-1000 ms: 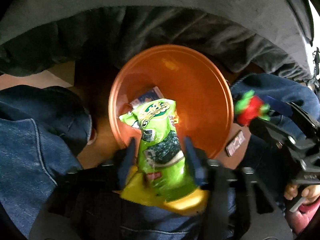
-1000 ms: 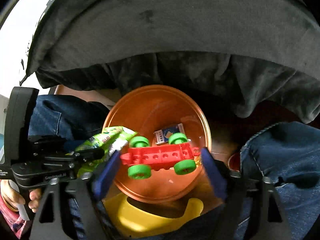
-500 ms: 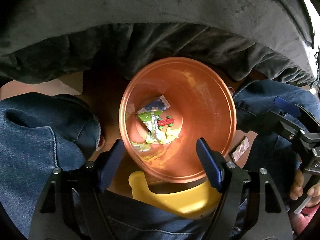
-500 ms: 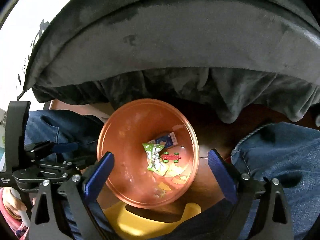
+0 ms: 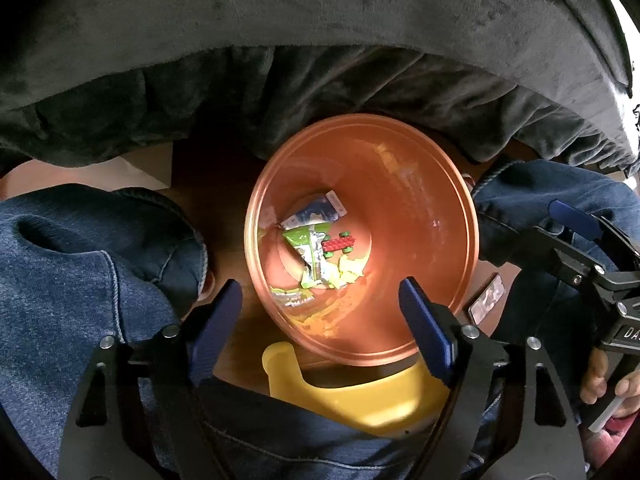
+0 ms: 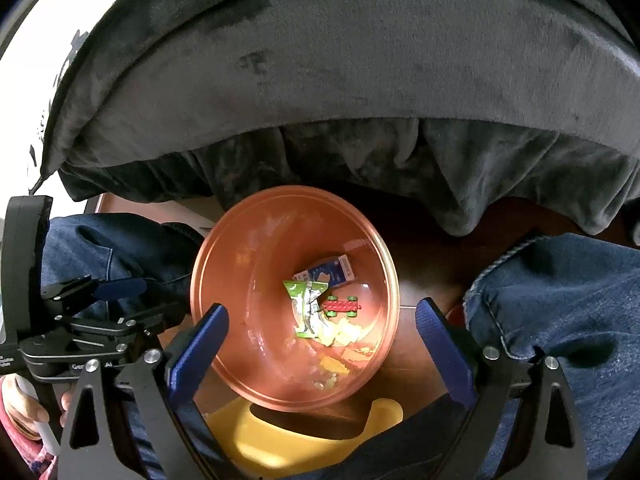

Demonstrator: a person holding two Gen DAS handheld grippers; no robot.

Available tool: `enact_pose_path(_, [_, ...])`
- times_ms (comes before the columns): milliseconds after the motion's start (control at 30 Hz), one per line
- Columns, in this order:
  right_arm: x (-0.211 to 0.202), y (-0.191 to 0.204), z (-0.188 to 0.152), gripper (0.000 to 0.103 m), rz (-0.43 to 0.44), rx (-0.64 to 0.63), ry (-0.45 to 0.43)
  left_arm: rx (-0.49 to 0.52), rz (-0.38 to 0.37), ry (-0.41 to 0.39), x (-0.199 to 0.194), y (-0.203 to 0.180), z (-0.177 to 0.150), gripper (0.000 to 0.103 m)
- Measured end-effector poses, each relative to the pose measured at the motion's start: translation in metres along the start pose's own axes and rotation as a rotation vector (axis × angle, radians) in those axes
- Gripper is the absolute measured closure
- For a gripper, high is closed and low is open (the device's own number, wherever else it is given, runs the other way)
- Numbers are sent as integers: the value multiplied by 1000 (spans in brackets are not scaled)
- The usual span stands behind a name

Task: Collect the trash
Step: 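Release the snack wrapper into the bucket with the left tool while the right tool releases the toy car, then grasp the blue cookie carton with the left tool while the right tool grasps the green box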

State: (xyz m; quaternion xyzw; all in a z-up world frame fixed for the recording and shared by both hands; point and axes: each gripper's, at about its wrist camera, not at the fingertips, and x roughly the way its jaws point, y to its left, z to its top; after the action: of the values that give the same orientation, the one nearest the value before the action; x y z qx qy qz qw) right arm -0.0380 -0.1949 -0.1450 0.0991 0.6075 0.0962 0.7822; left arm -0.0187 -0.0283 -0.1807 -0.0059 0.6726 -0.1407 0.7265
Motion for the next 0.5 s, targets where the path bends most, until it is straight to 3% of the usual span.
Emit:
enact_pose_path(200, [-22, -1, 10, 10, -9, -3, -68, 18, 3, -50, -18, -2, 2, 21])
enact_pose_path(367, [-87, 5, 43, 9, 29, -35, -267, 32, -15, -188, -61, -6, 8, 16])
enact_pose_path(500, [-131, 15, 76, 7, -1, -89, -426, 45, -24, -307, -97, -8, 11, 14])
